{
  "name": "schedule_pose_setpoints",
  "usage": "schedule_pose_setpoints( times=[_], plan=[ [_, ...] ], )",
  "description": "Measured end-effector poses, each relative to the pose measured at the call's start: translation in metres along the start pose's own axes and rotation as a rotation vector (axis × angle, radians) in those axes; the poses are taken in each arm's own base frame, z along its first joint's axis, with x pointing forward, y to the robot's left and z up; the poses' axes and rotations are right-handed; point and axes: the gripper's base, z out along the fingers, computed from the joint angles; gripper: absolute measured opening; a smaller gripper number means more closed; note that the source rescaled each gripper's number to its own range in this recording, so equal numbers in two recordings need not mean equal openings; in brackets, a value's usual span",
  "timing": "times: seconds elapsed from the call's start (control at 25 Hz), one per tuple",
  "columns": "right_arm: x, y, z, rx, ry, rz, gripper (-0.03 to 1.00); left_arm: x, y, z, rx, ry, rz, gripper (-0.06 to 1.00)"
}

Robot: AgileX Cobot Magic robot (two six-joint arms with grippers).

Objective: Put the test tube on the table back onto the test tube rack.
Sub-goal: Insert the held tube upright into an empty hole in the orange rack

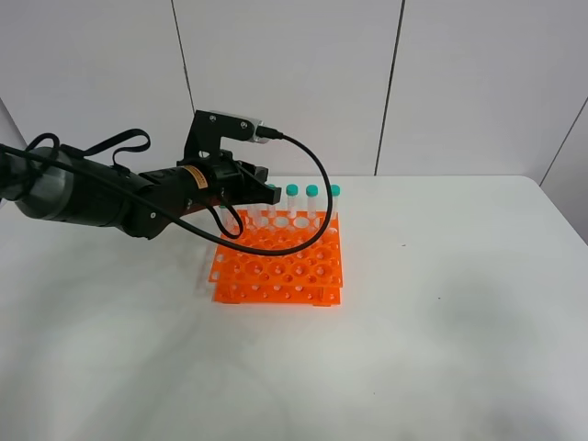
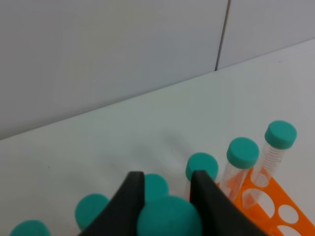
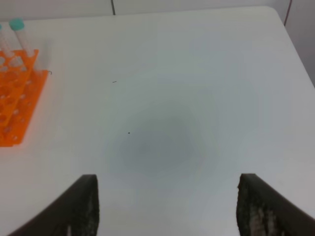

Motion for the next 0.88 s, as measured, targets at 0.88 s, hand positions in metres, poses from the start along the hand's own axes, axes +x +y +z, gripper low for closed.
schedule_pose_setpoints(
  times=[0.88],
  plan=[
    [0.000,0.000,0.000,-0.001,0.000,0.000,0.83,0.002,0.023,0.005,-0.054,0.025,-0.060,0.00]
  ],
)
